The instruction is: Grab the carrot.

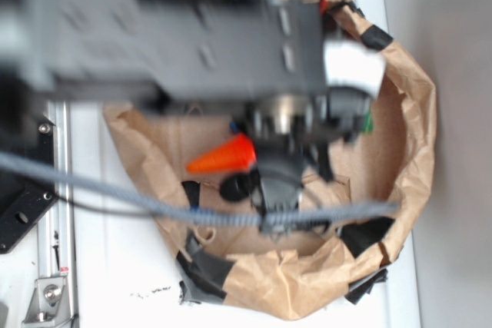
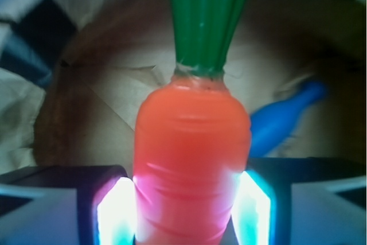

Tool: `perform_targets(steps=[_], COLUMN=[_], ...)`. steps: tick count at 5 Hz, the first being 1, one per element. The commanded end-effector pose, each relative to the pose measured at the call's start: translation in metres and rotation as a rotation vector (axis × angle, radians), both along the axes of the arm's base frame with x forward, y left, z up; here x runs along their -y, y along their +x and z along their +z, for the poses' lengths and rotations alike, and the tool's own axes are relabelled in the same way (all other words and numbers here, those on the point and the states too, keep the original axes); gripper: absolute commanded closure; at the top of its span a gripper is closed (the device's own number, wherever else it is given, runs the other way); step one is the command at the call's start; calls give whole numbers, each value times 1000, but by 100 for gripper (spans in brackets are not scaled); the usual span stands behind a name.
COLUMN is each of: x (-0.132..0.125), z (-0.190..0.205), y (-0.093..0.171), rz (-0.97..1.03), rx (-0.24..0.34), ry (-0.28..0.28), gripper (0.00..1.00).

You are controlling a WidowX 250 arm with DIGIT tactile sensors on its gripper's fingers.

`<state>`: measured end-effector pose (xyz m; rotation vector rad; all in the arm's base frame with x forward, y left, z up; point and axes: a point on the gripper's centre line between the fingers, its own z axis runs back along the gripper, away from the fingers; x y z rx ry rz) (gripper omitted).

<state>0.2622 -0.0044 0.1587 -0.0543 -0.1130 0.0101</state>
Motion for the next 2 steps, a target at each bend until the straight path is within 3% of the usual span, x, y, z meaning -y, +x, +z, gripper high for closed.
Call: perform_targets(steps=[1,2], x=[-7,-5], z=[61,51], y=[-5,-1], rz=[-10,0], rx=[74,47], ry=[30,78], gripper=[100,100])
